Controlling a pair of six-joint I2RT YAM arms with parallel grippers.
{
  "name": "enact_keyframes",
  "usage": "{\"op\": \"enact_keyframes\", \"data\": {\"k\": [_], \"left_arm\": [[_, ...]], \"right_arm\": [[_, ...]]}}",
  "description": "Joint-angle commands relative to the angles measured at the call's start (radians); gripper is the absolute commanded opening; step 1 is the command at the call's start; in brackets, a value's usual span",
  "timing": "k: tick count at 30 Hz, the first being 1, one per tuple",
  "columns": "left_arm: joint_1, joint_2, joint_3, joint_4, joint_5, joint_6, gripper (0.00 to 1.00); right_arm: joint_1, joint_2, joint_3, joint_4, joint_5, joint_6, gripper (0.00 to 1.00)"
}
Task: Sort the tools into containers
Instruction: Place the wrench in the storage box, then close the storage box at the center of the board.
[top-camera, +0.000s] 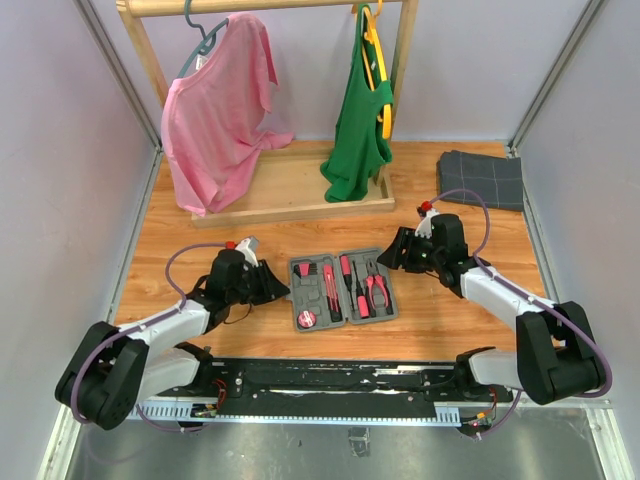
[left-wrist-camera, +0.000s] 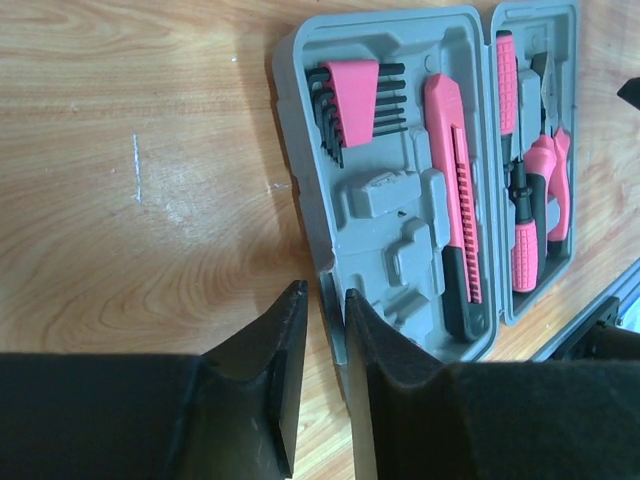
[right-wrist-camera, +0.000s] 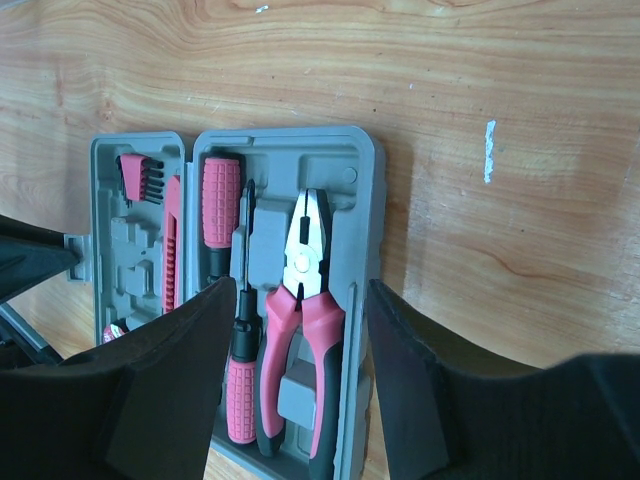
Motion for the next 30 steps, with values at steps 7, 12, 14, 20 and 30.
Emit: {"op": "enact_keyframes", "data": {"k": [7, 12, 14, 20, 30], "left_arm": [[-0.005, 0.017, -0.021, 0.076, -0.001, -0.002, 0.05], [-0.005, 0.036, -0.038, 0.092, -0.014, 0.0, 0.0], [-0.007, 0.045, -0.046, 0.103, -0.016, -0.001, 0.0], [-0.024, 0.068, -0.068, 0.132, -0.043, -0.026, 0.0], [-0.072, 0.117, -0.066, 0.174, -0.072, -0.061, 0.0]], "right_arm": [[-0.016, -0.004, -0.017, -0.054, 0.034, 0.052, 0.58], [-0.028, -0.03, -0.05, -0.064, 0.079, 0.111, 0.63], [-0.029, -0.022, -0.052, -0.066, 0.064, 0.125, 0.64], [-0.032, 0.031, -0.069, -0.041, -0.006, 0.147, 0.64], [-0.042, 0.066, -0.078, -0.011, -0.104, 0.148, 0.63]]}}
